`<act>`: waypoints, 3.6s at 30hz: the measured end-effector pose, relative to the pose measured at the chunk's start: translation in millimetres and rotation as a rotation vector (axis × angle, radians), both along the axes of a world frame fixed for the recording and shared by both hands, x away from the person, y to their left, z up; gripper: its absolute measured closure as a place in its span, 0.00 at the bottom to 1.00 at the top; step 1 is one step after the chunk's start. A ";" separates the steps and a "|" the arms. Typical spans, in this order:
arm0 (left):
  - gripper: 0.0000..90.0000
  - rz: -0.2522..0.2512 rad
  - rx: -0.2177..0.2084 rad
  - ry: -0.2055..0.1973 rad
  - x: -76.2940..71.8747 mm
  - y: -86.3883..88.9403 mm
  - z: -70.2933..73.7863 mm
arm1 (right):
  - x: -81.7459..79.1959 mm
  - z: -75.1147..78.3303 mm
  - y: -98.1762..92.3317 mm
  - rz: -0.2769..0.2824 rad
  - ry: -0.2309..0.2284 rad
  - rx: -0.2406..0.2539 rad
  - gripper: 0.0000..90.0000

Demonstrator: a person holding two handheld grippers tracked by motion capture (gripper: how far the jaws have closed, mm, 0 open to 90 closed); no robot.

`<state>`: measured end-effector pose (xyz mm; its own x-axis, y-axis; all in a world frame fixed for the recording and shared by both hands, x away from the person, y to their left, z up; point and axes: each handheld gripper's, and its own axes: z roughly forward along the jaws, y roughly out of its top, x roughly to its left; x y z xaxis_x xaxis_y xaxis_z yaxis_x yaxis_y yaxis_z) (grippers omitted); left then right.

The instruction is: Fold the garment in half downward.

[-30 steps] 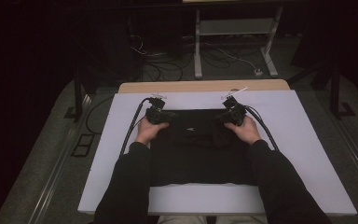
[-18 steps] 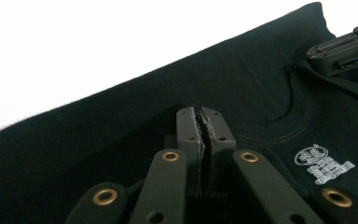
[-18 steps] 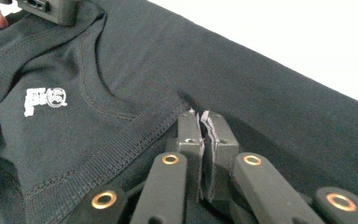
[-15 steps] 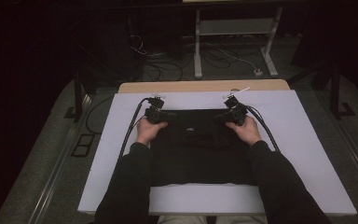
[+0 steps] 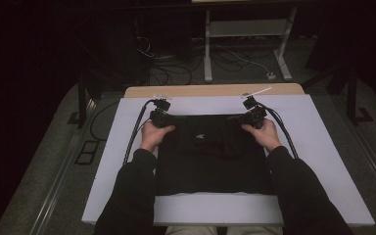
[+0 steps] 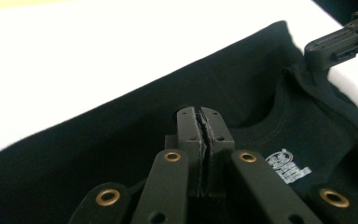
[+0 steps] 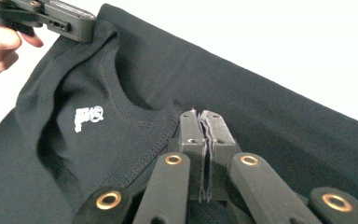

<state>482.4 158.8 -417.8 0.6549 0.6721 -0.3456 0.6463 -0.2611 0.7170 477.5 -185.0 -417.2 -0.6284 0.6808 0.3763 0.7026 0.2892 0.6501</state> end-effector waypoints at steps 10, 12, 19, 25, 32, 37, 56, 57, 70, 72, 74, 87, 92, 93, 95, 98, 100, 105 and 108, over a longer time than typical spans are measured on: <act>0.96 -0.005 -0.038 -0.039 -8.5 4.5 21.0 | -8.2 25.5 -13.6 0.011 -0.024 0.071 0.96; 0.96 -0.004 -0.049 -0.045 -11.4 5.1 25.8 | -11.5 32.5 -16.2 0.014 -0.032 0.080 0.96; 0.96 -0.024 -0.075 -0.085 -28.9 4.3 43.1 | -27.3 48.9 -19.2 0.047 -0.049 0.089 0.97; 0.96 -0.024 -0.105 -0.101 -45.6 10.6 48.4 | -41.8 60.9 -20.1 0.065 -0.070 0.107 0.96; 0.96 -0.026 -0.178 -0.108 -63.5 20.8 48.0 | -59.2 65.8 -22.3 0.082 -0.071 0.137 0.96; 0.96 -0.021 -0.205 -0.135 -83.2 23.7 46.6 | -72.8 63.1 -21.2 0.106 -0.067 0.144 0.96; 0.96 -0.113 -0.269 -0.136 -152.0 18.3 34.3 | -139.7 39.3 -36.1 0.175 -0.012 0.179 0.96; 0.96 -0.117 -0.259 -0.134 -153.9 18.7 32.5 | -141.9 36.9 -37.0 0.177 -0.008 0.178 0.96; 0.96 -0.181 -0.190 -0.056 -167.6 16.7 12.2 | -157.5 11.7 -42.7 0.191 0.078 0.183 0.96; 0.96 -0.185 -0.194 -0.038 -169.7 17.6 10.2 | -160.8 10.0 -42.3 0.198 0.088 0.180 0.96; 0.96 -0.191 -0.183 -0.032 -172.0 18.1 8.4 | -163.6 7.7 -42.6 0.200 0.094 0.177 0.96; 0.96 -0.257 -0.116 0.001 -187.5 11.3 0.0 | -185.8 2.3 -43.8 0.259 0.133 0.156 0.96; 0.96 -0.294 -0.084 0.010 -192.6 8.2 -1.8 | -196.4 -1.6 -44.1 0.283 0.152 0.139 0.96; 0.96 -0.300 -0.079 0.014 -193.1 7.8 -2.4 | -197.5 -2.7 -44.4 0.286 0.159 0.137 0.96; 0.96 -0.304 -0.071 0.023 -194.5 6.9 -3.6 | -198.9 -4.6 -44.8 0.289 0.168 0.132 0.96; 0.96 -0.319 -0.052 0.029 -195.4 7.2 -4.9 | -199.5 -6.3 -44.9 0.294 0.177 0.124 0.96; 0.96 -0.325 -0.036 0.042 -196.4 7.3 -6.2 | -199.8 -7.2 -44.8 0.294 0.184 0.121 0.96; 0.96 -0.346 -0.011 0.063 -198.8 7.0 -8.7 | -199.5 -11.0 -45.4 0.294 0.198 0.110 0.96; 0.96 -0.347 -0.002 0.081 -200.2 5.3 -10.1 | -199.6 -12.2 -44.7 0.296 0.206 0.101 0.96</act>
<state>282.2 164.1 -427.9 0.8144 0.4138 -0.4070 0.5744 -0.4740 0.6674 277.8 -229.7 -429.4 -0.6961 0.4341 0.5718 0.7177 0.4407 0.5392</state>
